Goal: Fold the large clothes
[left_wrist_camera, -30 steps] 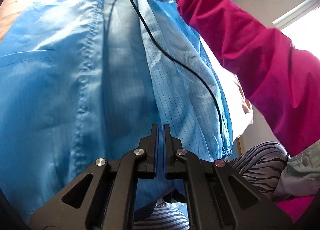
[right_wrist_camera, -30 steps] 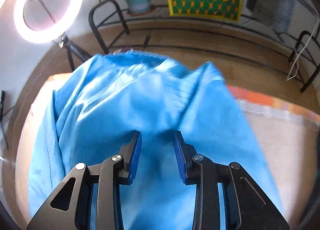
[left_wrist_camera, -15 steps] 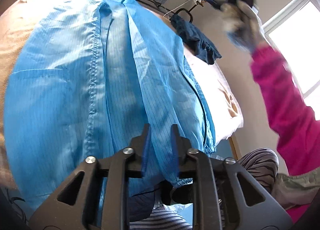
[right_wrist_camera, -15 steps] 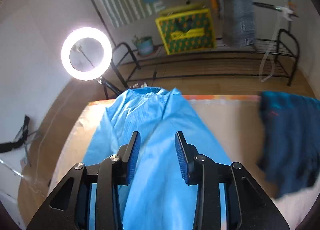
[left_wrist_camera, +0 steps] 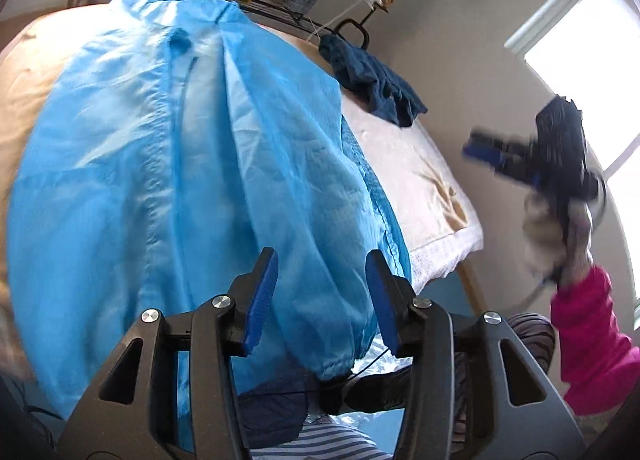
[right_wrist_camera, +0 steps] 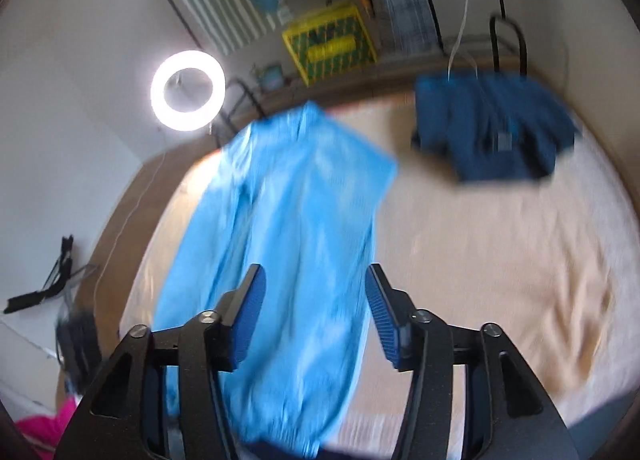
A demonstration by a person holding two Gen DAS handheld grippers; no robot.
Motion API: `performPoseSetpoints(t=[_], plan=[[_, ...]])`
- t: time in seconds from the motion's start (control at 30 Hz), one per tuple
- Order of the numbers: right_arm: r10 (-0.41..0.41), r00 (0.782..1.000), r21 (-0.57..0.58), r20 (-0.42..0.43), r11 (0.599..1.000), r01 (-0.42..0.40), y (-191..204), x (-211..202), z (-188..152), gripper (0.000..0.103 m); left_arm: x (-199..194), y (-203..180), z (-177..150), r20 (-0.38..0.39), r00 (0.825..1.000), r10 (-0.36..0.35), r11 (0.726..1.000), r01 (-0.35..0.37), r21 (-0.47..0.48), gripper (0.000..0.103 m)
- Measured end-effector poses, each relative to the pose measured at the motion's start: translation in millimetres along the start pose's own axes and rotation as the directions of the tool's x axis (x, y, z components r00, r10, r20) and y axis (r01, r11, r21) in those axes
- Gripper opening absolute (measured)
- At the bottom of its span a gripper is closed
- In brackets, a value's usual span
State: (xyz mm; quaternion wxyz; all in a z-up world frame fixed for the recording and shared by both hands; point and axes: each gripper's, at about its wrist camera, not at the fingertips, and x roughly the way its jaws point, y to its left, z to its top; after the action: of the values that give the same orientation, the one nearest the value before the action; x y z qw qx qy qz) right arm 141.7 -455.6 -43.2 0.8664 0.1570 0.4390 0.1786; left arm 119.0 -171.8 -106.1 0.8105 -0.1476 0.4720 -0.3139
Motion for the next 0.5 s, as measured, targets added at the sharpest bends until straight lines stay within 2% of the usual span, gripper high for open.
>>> performPoseSetpoints(t=[0.07, 0.23, 0.4, 0.47, 0.5], plan=[[0.025, 0.996, 0.018, -0.089, 1.0, -0.024, 0.9, 28.2, -30.4, 0.053, 16.7, -9.3, 2.6, -0.024, 0.999, 0.028, 0.999, -0.028, 0.027, 0.046], [0.038, 0.969, 0.017, -0.244, 0.999, -0.035, 3.0, 88.1, -70.5, 0.053, 57.9, -15.8, 2.9, -0.084, 0.988, 0.131, 0.99, -0.127, 0.055, 0.046], [0.102, 0.949, 0.072, -0.297, 0.994, -0.084, -0.8, 120.6, -84.9, 0.053, 73.9, 5.2, -2.3, -0.103, 0.968, 0.229, 0.973, -0.227, 0.034, 0.045], [0.091, 0.954, 0.042, -0.284, 0.996, -0.083, 2.5, 124.5, -84.8, 0.053, 68.6, 19.7, -4.8, -0.093, 0.96, 0.266, 0.964, -0.265, 0.016, 0.038], [0.092, 0.954, 0.032, -0.284, 0.996, -0.086, 4.6, 125.0, -85.4, 0.052, 66.2, 25.0, -5.5, -0.09, 0.957, 0.276, 0.961, -0.277, 0.005, 0.028]])
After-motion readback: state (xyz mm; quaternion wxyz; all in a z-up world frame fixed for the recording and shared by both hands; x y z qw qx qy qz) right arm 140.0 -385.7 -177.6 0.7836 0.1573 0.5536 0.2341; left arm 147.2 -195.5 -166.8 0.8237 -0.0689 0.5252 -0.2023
